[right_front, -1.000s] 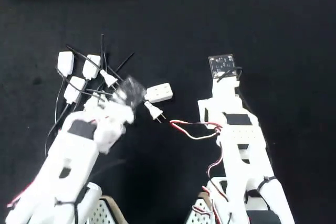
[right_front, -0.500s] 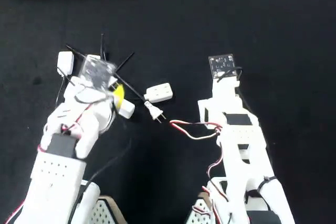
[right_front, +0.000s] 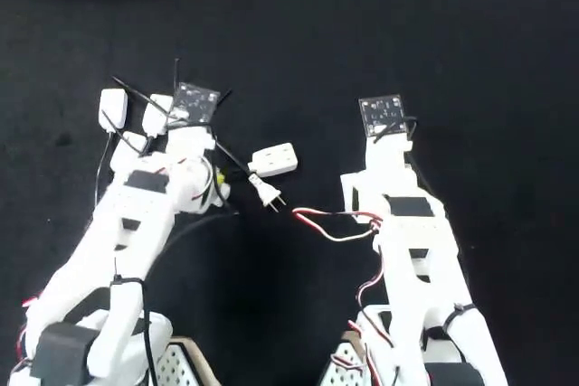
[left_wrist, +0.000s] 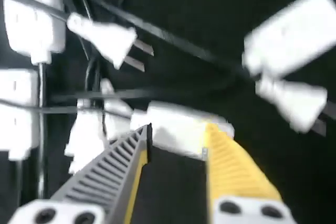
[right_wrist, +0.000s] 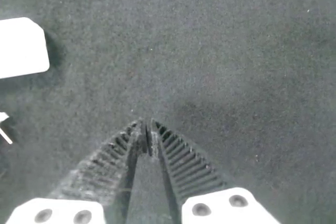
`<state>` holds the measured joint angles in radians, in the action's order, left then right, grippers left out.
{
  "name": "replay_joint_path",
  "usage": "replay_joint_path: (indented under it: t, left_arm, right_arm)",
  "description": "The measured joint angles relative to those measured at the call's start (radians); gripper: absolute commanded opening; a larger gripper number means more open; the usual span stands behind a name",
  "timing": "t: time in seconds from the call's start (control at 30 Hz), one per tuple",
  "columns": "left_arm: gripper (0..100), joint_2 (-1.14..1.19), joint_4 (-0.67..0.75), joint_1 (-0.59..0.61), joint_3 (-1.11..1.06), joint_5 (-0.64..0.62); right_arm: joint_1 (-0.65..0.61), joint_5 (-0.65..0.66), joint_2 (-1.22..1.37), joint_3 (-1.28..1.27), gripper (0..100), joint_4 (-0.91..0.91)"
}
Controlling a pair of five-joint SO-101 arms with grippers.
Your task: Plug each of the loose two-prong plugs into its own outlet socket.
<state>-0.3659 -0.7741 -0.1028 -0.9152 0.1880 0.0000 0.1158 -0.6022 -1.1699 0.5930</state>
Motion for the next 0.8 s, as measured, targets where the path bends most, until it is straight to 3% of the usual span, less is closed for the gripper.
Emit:
replay_joint_path:
  t: [0.1, 0.23, 0.3, 0.4, 0.53, 0.63, 0.7, 0.8]
  left_arm:
    - [3, -0.044, -0.218, -0.005, -0.012, 0.120]
    - [4, -0.157, -0.394, -0.071, -0.069, 0.292]
    - [4, -0.216, -0.407, -0.094, -0.091, 0.328]
    - [5, -0.327, -0.391, -0.066, -0.080, 0.288]
    - [8, -0.473, -0.238, 0.023, -0.051, 0.003]
    - [16, -0.509, -0.005, 0.034, -0.112, -0.232]
    - [17, -0.503, 0.181, 0.011, -0.204, -0.319]
    - [19, -0.431, 0.416, -0.034, -0.328, -0.351]
  right_arm:
    - [0.000, 0.000, 0.000, 0.000, 1.3, 0.000]
    - [0.000, 0.000, 0.000, 0.000, 1.3, 0.000]
    - [0.000, 0.000, 0.000, 0.000, 1.3, 0.000]
    - [0.000, 0.000, 0.000, 0.000, 1.3, -0.002]
    - [0.000, 0.000, 0.000, 0.000, 1.3, -0.014]
    - [0.000, 0.000, 0.000, 0.000, 1.3, -0.017]
    - [0.000, 0.000, 0.000, 0.000, 1.3, -0.018]
    - [0.000, 0.000, 0.000, 0.000, 1.3, -0.020]
